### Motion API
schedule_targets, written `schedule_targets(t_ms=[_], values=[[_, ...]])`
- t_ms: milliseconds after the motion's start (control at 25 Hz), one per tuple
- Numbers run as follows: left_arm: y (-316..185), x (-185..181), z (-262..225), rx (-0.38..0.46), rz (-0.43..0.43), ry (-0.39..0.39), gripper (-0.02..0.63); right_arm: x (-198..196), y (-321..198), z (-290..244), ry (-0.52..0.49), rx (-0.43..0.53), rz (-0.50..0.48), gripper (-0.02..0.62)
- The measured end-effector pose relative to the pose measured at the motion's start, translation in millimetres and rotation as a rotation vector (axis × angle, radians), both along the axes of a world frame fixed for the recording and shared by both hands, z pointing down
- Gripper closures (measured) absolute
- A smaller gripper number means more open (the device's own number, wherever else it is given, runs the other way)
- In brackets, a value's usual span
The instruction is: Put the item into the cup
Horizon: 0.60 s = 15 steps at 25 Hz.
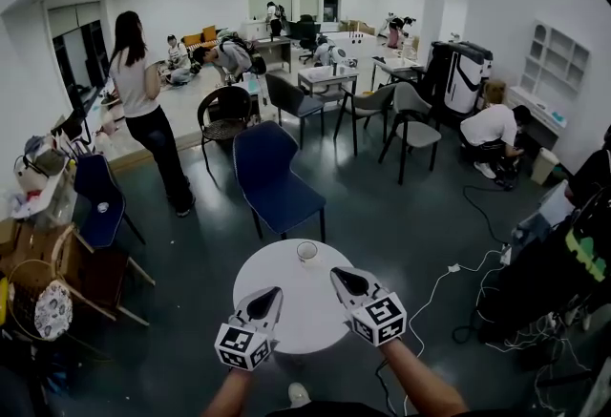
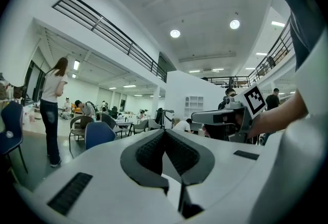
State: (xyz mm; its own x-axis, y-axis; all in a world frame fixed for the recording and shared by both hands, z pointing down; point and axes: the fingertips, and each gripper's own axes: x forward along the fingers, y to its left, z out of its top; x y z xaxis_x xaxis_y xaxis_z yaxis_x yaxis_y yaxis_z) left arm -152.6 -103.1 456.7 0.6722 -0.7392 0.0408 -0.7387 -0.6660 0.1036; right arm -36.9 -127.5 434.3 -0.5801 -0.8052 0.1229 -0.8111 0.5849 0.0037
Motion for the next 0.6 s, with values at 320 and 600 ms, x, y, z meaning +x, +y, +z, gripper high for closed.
schedule_targets(t_ms=[320, 600], values=[[54.1, 41.0, -13.3, -0.007, -0.024, 0.017, 0.591, 46.2, 60.2, -18.9, -0.023, 0.028, -0.012, 0.578], [104.4, 71.3, -23.8, -0.002, -0.029, 0.020, 0.590, 79.3, 107.3, -24.6, -0.045, 0.036, -0.016, 0.578]])
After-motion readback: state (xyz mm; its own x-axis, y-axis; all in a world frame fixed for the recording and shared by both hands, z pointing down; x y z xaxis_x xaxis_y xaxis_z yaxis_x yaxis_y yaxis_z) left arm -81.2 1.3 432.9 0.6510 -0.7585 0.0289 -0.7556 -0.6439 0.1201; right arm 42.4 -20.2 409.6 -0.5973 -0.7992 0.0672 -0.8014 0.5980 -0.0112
